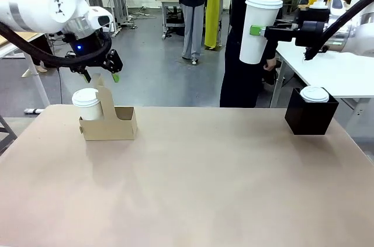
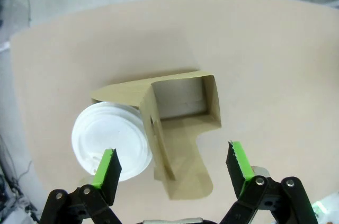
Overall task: Pour a drink into a cup and package it in a carrier.
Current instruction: Position the Cup Carrier in the center of the table.
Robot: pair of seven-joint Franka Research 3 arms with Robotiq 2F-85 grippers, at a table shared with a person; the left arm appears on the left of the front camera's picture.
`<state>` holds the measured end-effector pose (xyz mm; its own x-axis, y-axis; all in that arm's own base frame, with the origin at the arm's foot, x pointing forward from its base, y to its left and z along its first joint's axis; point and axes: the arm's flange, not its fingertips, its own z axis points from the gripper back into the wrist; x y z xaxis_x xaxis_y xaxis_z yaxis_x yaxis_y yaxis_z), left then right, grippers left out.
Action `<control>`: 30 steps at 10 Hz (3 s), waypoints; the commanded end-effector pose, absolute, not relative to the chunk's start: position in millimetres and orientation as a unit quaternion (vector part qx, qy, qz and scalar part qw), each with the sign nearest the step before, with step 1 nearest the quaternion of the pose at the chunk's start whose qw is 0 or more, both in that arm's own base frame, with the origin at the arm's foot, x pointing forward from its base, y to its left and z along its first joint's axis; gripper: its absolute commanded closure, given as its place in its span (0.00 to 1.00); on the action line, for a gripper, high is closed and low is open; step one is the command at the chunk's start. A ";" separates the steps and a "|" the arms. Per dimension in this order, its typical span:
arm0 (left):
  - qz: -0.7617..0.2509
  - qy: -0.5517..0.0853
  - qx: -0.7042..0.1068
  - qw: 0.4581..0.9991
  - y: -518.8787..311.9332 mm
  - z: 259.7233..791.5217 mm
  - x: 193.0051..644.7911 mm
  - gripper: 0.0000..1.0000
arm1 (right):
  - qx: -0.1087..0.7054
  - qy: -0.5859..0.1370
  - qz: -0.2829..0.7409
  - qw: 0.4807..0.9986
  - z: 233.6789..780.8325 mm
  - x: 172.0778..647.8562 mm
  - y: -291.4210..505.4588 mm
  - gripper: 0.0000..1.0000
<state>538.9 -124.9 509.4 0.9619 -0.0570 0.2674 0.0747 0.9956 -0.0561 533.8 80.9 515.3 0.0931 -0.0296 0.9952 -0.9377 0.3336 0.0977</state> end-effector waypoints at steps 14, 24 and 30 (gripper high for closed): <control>0.009 -0.137 -0.001 0.991 -125.1 502.6 546.4 1.00 | 0.438 -0.558 0.375 0.596 520.5 533.5 81.9 0.20; 0.029 -0.171 -0.033 0.984 -260.6 590.5 400.4 0.98 | 0.438 -0.558 0.375 0.596 520.5 533.5 81.9 0.20; -0.002 -0.152 -0.038 0.988 -364.5 509.1 374.2 0.98 | 0.438 -0.558 0.375 0.596 520.5 533.5 81.9 0.20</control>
